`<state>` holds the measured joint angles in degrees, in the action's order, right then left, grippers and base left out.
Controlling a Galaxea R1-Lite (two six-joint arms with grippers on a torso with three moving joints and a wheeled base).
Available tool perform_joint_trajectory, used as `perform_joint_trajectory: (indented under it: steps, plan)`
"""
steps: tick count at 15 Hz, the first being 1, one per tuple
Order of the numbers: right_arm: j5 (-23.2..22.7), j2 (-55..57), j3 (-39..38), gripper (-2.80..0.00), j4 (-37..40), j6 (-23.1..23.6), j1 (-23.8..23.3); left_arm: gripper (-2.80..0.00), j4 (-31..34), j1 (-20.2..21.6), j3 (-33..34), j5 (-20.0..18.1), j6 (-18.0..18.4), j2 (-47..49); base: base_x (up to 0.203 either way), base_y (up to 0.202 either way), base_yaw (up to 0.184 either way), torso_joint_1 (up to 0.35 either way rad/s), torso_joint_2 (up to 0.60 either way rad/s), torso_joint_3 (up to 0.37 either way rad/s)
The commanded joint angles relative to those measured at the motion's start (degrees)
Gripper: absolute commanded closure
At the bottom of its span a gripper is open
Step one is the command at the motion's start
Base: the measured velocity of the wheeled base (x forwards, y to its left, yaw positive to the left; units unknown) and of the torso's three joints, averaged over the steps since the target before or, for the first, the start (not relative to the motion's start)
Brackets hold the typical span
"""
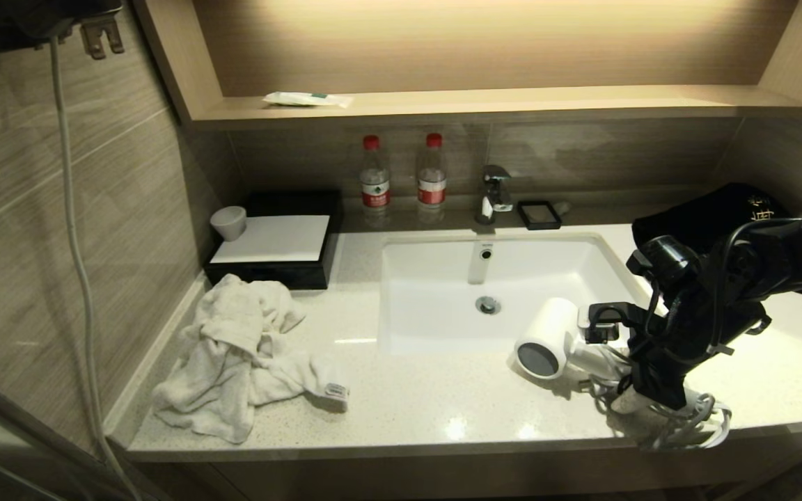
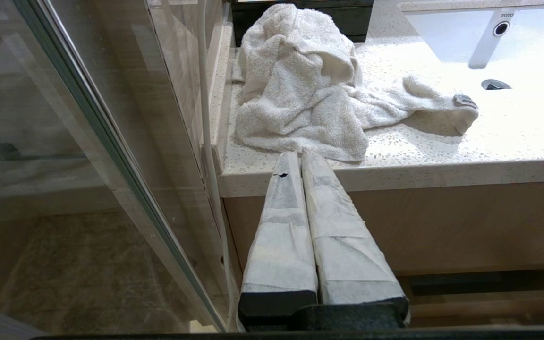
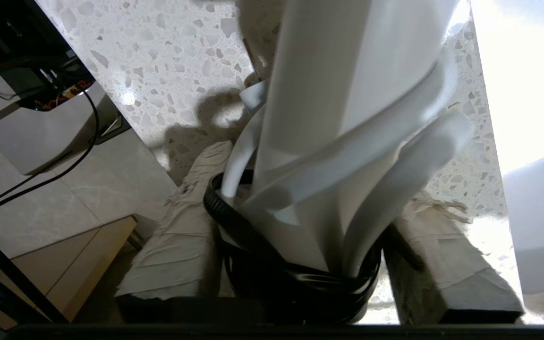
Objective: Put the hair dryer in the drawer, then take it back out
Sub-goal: Pick up the hairdryer
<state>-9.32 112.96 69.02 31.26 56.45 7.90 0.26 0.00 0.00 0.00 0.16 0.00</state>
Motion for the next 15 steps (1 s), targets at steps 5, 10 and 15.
perform_joint_trajectory:
  steps: [5, 10, 15]
  plan:
    - [0.0, -7.6, -2.0, 0.00, 0.1, -3.3, -0.1, 0.00, 0.0, 0.0, 0.1, 0.0, 0.0, 0.1, 0.000, 0.000, 0.000, 0.000, 0.00, 0.000]
    - [-0.1, -16.4, -6.3, 0.00, 0.1, -15.9, -0.1, 0.00, 0.0, 0.0, 0.0, 0.0, 0.0, 0.1, 0.000, 0.000, 0.000, 0.000, 0.00, 0.000]
    - [0.1, -25.4, -11.5, 0.00, 0.1, -20.4, -0.4, 0.00, 0.0, 0.0, 0.0, 0.0, 0.0, 0.1, 0.000, 0.000, 0.000, 0.000, 0.00, 0.000]
